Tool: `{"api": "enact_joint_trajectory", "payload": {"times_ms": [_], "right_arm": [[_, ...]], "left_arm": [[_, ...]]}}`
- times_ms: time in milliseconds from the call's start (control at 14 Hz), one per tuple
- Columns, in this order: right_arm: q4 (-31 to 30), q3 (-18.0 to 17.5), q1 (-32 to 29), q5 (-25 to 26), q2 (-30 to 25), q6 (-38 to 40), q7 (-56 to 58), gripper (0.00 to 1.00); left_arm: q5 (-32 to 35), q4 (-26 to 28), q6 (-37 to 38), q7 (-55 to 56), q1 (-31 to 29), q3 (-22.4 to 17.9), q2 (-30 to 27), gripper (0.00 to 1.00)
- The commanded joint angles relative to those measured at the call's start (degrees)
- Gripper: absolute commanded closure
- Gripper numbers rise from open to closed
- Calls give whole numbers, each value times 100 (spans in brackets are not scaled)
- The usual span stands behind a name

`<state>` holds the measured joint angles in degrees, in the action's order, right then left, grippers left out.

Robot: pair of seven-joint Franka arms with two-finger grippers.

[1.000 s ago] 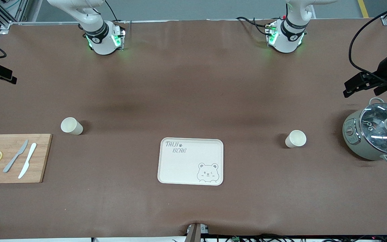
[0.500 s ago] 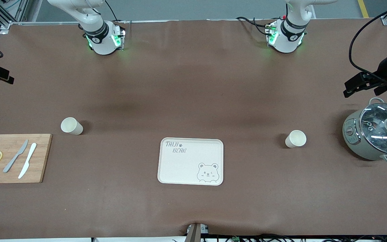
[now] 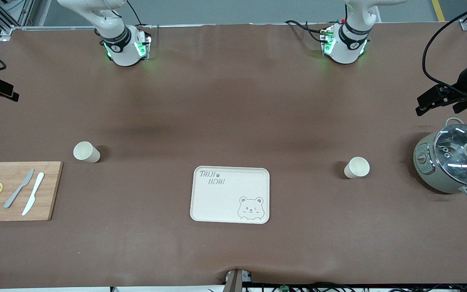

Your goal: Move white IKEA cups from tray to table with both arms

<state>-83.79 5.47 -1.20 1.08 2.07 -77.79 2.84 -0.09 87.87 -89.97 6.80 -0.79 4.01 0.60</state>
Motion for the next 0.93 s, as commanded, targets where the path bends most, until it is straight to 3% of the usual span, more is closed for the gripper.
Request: {"api": "enact_joint_trajectory", "payload": {"times_ms": [0,857], "right_arm": [[-67,-28,-12,68,-40,-8,-3,0],[-76,-37,-3,68,-48,89,-11,0]], "left_arm": [[-27,3,120,-144,-27,-23,-121,0],[-79,-6,322,-144,-62,-6,-183,0]]}}
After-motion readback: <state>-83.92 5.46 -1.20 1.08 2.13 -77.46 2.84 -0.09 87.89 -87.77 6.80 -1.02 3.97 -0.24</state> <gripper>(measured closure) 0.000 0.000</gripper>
